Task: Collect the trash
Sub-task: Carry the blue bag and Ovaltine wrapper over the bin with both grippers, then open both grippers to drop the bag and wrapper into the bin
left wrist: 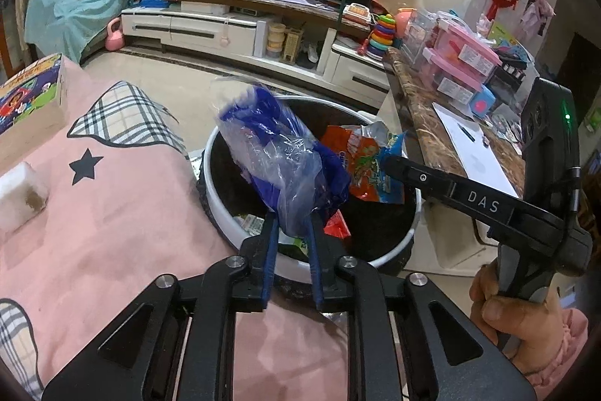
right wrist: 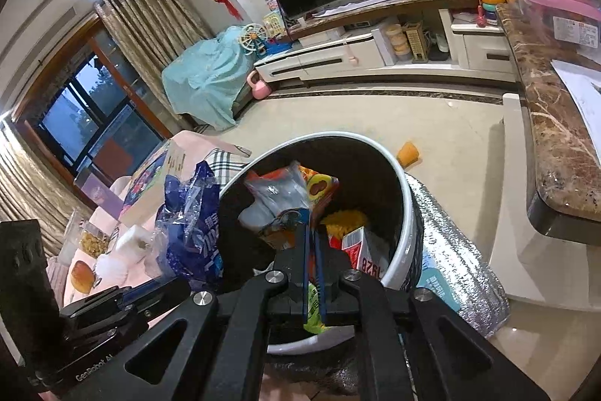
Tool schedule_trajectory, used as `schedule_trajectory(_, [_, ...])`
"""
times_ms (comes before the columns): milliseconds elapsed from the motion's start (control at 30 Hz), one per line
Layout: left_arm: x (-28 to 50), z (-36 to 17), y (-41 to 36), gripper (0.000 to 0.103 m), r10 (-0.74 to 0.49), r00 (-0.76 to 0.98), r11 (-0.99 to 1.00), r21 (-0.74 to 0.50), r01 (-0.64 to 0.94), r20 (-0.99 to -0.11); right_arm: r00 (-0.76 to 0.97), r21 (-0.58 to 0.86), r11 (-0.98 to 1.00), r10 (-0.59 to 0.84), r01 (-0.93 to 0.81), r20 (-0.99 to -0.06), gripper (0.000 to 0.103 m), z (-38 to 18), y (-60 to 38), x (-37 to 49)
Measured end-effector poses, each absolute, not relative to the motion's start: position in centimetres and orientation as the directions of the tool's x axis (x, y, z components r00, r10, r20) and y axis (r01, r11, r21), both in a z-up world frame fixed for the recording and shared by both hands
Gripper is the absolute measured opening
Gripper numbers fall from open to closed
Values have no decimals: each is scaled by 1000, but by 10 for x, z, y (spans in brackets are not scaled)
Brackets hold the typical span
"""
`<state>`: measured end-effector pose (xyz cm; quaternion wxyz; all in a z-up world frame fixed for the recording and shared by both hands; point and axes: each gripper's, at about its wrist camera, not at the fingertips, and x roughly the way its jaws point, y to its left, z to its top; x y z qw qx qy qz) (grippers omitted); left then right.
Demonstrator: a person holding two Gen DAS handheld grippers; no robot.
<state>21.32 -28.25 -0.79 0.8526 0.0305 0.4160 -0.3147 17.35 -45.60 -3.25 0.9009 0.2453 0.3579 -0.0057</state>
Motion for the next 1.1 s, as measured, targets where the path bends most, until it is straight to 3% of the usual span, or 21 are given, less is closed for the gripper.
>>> schedule_trajectory(133, [215,-9,-275,41,-502,469,815,-216,537,-727,735,440,875,163,200,-658,9,-33,-456,176])
schedule_trajectory(167, [215,-9,-273,51,-497,474,821,-218,527,-727,736,441,875,162,201,-657,13,-33,-456,175])
schedule_trajectory(233, [215,-8,-267,59,-493,485,830,-223,511,-723,743,439,875,152,206,-652,34,-31,-456,173])
schedule_trajectory(267, [214,-8,-262,62,-490,490,835,-226,502,-720,747,438,875,148,207,-648,48,-30,-456,172])
schedule_trajectory(300, [213,-8,-259,63,-487,494,838,-227,496,-720,752,439,874,145,207,-643,53,-29,-455,170])
schedule_trajectory(367, [211,-8,-252,67,-478,506,847,-225,482,-718,761,445,872,145,203,-632,55,-26,-452,167])
schedule_trajectory(500, [201,-10,-228,73,-420,558,884,-185,428,-716,776,458,870,158,183,-610,77,-20,-443,162])
schedule_trajectory(567, [197,-12,-216,73,-392,579,901,-171,399,-715,781,463,870,168,169,-601,83,-18,-435,160])
schedule_trajectory(900, [174,-23,-124,74,-287,641,957,-189,218,-712,775,460,885,244,67,-583,89,-14,-378,156])
schedule_trajectory(1100, [160,-34,-69,80,-177,663,983,-162,84,-728,754,448,894,298,-6,-585,90,-19,-335,160])
